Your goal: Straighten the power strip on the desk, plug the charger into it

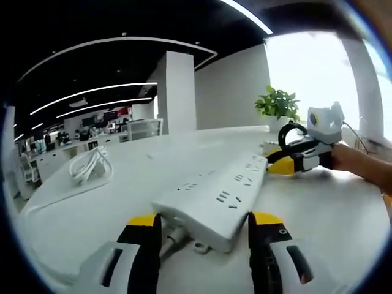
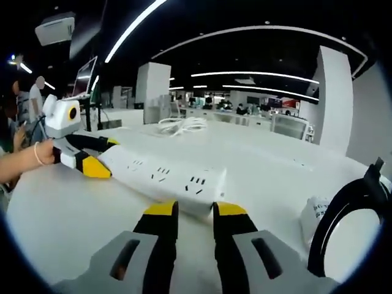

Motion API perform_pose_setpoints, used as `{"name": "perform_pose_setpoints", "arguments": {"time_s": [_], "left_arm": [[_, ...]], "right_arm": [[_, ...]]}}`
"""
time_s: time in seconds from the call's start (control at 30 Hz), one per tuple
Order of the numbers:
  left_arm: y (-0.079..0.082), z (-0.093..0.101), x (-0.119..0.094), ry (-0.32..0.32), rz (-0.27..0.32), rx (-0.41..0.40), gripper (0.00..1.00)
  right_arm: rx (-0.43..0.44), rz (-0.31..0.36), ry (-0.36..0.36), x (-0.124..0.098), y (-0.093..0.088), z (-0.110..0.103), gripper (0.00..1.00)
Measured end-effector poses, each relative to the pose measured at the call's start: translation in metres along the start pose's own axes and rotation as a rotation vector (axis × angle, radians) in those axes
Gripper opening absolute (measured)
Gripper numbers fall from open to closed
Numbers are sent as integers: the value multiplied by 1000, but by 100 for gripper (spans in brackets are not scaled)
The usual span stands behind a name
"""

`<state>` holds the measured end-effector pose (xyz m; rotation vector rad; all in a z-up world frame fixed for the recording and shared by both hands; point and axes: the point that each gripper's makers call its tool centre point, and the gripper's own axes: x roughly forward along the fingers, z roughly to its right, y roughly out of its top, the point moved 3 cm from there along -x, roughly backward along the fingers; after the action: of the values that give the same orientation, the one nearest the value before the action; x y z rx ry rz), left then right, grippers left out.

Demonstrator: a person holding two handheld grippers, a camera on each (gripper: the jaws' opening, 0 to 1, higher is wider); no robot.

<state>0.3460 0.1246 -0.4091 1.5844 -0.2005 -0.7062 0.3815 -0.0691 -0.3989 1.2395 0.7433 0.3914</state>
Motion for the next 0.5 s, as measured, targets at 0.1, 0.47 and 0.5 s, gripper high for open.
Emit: {"name": "perform_pose_setpoints", "arguments": {"time_s": [0.1, 0.47, 0.5], "left_arm": [[0, 0, 1, -12, -8, 1, 56], [1, -3, 2, -45, -21, 7, 56], [1, -3, 3, -48, -22, 7, 56]], "right_arm": [[-9, -5, -8, -2, 1, -1, 22], [1, -24, -43, -7, 2, -2, 20], [0, -25, -47, -7, 3, -2, 19]]}}
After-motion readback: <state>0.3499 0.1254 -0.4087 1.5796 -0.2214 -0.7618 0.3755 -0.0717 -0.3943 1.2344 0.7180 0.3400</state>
